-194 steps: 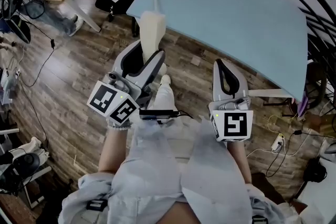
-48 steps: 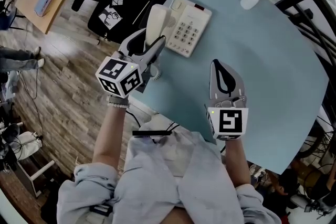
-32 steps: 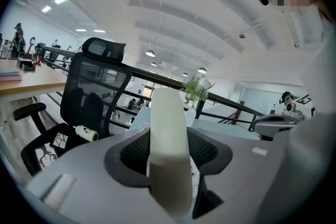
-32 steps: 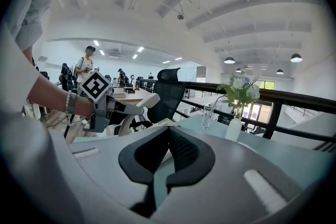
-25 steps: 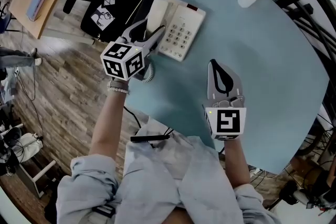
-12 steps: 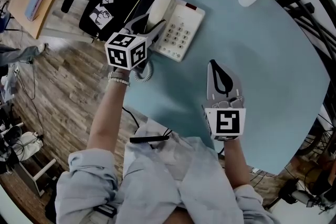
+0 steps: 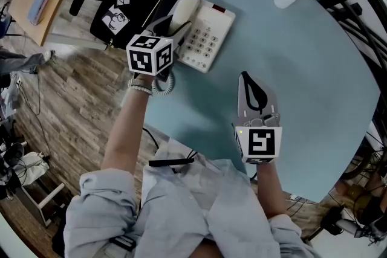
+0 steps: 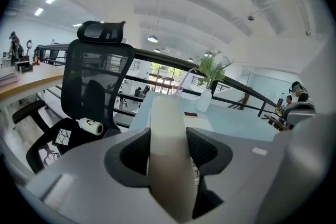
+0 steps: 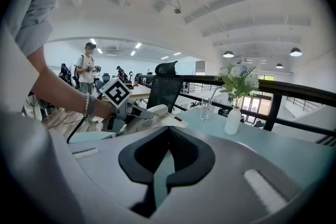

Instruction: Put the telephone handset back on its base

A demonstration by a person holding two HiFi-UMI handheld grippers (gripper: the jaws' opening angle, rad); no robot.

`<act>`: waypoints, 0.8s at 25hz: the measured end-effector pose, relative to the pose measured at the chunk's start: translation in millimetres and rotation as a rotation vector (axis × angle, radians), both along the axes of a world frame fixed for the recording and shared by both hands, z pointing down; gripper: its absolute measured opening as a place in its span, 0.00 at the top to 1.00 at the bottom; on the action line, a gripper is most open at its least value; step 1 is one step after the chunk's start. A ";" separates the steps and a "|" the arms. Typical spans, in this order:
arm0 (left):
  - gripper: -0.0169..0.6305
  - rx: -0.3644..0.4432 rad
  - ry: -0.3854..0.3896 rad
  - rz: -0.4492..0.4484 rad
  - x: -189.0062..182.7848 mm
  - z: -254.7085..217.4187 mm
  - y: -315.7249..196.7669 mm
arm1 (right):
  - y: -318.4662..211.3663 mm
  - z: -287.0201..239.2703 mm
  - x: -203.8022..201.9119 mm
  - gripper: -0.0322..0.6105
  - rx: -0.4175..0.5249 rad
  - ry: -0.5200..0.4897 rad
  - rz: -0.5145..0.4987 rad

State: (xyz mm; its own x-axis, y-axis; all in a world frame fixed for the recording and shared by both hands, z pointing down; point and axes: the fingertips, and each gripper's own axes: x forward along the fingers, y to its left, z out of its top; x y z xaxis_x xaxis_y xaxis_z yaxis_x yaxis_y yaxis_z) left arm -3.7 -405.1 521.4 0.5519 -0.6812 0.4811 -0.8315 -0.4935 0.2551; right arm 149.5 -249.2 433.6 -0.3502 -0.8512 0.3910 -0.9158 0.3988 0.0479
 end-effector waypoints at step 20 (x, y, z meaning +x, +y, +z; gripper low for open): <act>0.64 -0.047 -0.014 -0.017 6.7 12.4 -5.7 | 3.1 -0.4 3.4 0.94 -0.005 0.023 0.026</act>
